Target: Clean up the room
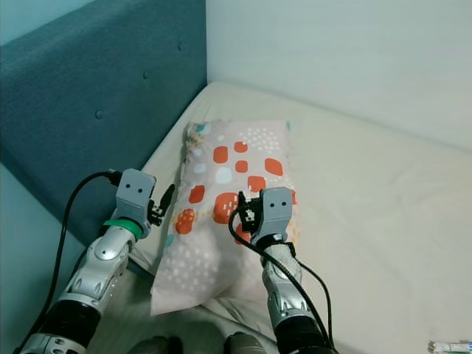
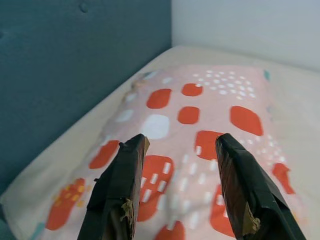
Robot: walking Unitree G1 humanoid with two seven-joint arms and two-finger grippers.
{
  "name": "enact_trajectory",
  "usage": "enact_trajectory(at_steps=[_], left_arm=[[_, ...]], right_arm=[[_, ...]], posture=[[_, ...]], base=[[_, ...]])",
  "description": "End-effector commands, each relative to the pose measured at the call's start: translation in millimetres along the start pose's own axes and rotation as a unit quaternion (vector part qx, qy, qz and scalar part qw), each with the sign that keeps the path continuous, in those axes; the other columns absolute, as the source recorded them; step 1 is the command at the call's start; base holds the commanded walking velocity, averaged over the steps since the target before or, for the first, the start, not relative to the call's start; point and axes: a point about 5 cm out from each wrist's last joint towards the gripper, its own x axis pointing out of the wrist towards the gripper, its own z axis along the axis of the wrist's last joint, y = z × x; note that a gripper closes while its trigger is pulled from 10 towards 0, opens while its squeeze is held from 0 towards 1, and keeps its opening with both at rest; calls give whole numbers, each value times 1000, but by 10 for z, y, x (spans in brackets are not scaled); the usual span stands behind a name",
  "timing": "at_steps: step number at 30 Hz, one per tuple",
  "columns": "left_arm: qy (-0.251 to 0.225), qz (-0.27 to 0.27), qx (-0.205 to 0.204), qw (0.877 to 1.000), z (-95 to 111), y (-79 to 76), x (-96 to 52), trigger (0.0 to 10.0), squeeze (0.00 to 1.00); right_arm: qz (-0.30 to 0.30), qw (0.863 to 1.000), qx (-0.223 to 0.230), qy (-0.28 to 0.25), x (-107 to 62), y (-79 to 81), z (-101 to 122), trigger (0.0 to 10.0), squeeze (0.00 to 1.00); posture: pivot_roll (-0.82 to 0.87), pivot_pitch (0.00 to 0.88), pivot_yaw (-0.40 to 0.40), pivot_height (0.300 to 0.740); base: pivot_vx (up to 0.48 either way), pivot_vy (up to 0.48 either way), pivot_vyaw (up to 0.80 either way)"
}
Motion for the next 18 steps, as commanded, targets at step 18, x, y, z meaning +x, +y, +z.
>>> enact_trajectory(at_steps=[18], left_arm=[[31,-20,-2,999,-131,-60,-62,10000,0]], right_arm=[[-17,1000,-18,15,-36,-40,-68,10000,0]], posture=[[-56,18,43,665]], base=[[0,0,0]])
